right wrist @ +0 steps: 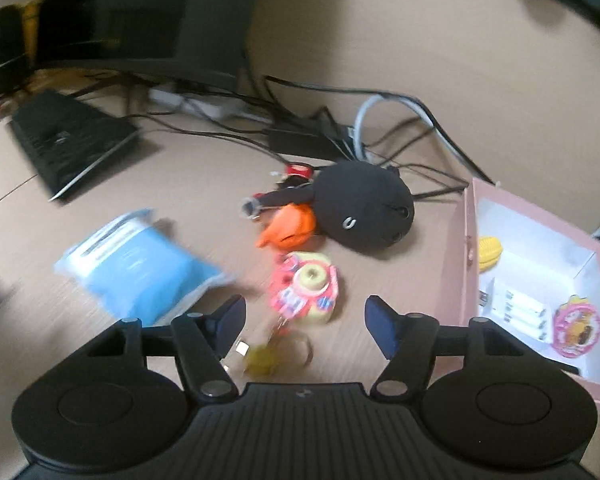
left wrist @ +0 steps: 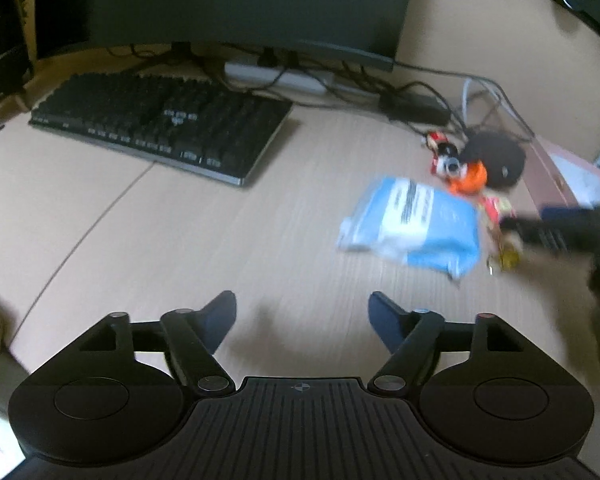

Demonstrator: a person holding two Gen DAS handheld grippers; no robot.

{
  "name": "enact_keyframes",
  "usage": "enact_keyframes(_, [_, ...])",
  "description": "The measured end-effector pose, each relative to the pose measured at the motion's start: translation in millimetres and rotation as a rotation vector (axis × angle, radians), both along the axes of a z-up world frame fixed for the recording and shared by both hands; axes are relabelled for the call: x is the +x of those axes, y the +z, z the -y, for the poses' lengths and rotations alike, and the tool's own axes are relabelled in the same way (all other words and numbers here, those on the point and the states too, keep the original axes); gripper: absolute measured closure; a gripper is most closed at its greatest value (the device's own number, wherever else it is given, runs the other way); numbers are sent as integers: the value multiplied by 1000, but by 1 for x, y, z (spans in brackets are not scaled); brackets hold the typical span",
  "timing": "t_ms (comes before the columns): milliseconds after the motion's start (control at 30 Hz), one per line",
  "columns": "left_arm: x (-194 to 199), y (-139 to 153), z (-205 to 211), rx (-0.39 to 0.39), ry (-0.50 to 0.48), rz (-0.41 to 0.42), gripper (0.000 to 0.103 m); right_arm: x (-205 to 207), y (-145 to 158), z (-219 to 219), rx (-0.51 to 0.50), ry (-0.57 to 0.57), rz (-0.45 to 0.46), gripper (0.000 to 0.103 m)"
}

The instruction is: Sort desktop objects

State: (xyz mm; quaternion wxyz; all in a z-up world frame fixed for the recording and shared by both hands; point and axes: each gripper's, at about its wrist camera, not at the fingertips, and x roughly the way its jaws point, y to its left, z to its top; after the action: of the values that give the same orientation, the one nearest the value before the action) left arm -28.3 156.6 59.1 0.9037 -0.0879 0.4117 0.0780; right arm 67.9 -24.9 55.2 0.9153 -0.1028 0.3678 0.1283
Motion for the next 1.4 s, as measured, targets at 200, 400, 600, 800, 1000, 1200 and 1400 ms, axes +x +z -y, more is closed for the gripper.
enact_keyframes(200, [-17,-2,-5,-30,-16,13,8,29,-19,4,70,-77,-119,39])
enact_keyframes(400, [5,-4,2,-44,-66,9,7,-3,-12,10,105,-31,-147,58])
enact_keyframes(600, [42,1,41,-14,-200,29,5,-65,3,40,134,3,-162,58])
enact_keyframes(800, [70,5,75,21,-267,55,3,-102,13,79,16,-58,-87,58])
enact_keyframes(1000, [96,-14,111,148,-320,23,1,-117,20,118,14,-172,-35,32])
enact_keyframes(1200, [110,-27,131,317,-300,16,1,-139,10,141,7,-198,-47,20])
enact_keyframes(1400, [121,-30,114,311,-179,-22,2,-157,0,157,27,-187,-78,12])
